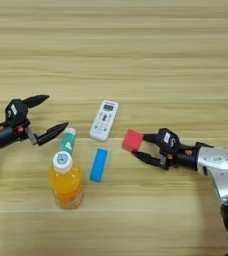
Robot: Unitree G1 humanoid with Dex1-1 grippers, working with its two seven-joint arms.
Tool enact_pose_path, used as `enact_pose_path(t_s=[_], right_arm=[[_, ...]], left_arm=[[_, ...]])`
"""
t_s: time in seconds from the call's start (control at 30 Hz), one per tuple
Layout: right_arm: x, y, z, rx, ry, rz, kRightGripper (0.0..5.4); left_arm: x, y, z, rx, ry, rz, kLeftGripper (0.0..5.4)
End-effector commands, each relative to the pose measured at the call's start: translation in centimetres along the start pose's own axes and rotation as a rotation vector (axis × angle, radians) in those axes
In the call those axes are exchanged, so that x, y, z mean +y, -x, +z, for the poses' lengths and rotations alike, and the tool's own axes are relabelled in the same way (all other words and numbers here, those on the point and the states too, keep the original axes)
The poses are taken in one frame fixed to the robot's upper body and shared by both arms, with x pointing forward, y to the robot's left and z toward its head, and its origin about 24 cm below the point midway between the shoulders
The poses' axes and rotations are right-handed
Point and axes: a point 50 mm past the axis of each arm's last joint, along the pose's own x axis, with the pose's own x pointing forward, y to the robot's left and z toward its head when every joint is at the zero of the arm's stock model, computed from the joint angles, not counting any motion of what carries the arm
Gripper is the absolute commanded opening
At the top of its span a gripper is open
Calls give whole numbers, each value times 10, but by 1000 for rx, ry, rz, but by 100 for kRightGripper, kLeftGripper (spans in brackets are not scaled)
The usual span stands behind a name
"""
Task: Move the objects on the table
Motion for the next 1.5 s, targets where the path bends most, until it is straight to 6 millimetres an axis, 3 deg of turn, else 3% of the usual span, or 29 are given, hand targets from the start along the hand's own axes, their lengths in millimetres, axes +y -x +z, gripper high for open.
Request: enact_pose_path(t_s=[0.03,0.27,0.67,0.8,0.97,1.37,1.5], right_arm=[[-5,0,3,12,20,-5,321],[-12,3,13,-48,37,-36,389],[-34,19,75,-395,16,-96,521],[-37,17,94,-472,14,-115,538],[-56,-6,96,-410,-5,-318,538],[-73,-61,106,-327,-126,-477,538],[-80,-81,103,-207,-201,-561,538]], left_arm=[[2,-2,3,6,-34,-11,540],[2,-2,3,1,-32,-9,540],[-1,-3,1,-5,-29,-12,540],[-3,-4,2,-8,-28,-21,540],[-3,-5,2,-11,-29,-19,540],[-4,-6,2,-25,-29,-4,540],[-2,-9,4,-38,-34,15,540]])
